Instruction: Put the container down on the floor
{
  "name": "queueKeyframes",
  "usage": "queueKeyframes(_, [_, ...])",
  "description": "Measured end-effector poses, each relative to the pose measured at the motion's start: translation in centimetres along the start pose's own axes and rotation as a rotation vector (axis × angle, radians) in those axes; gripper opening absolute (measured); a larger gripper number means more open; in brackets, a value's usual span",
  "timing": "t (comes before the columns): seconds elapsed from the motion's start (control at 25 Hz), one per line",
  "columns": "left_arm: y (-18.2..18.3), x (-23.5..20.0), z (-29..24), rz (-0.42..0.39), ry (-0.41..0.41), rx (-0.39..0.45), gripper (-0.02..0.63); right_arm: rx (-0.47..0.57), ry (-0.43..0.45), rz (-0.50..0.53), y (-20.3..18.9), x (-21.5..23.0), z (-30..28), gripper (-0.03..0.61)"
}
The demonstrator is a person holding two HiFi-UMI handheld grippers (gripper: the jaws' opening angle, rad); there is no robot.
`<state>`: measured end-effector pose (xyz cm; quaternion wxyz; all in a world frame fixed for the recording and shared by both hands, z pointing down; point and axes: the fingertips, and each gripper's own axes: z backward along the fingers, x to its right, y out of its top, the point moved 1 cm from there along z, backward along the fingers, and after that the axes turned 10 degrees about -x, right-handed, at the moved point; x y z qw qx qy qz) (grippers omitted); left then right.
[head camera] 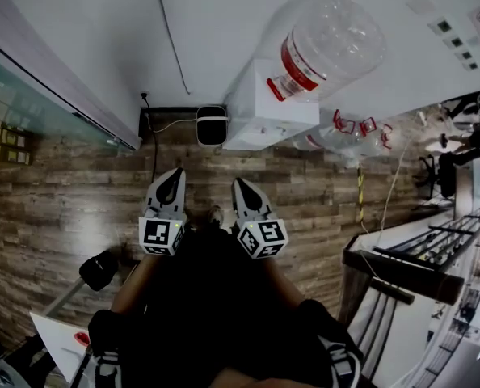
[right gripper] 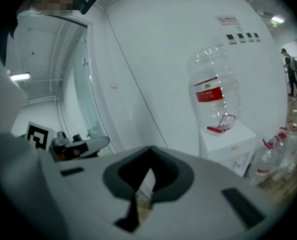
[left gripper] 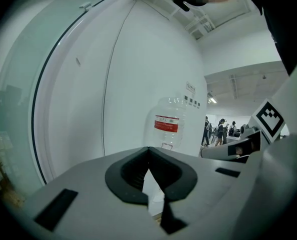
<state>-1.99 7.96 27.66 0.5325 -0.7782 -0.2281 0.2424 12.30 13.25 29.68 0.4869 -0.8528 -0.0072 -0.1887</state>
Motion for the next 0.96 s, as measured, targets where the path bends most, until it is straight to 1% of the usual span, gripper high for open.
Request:
queueKeyframes(0.16, [0.05, -0.06, 0.16, 0.002, 0.000, 0.003, 0.031, 0.013, -0.010, -0.002, 0.14, -0.06, 0.18, 0.032])
queueKeyframes(0.56, [0.34, 0.05, -0.06, 0.016, -0.013, -0.009, 0.031, -0.005, -0.017, -0.011, -0.38, -0.20, -0.09, 0.032])
queueKeyframes(0.76, [0.35, -0.06, -0.22, 0.002, -0.022, -0.002, 0.031, -0.010, -0.019, -0.010, -0.55, -0.17, -0.22, 0.032])
queueKeyframes(0.96, [0.43, -0.15, -0.48, 0.022, -0.017, -0.013, 0.031, -0.015, -0.023, -0.013, -0.60, 0.14, -0.24, 0.032])
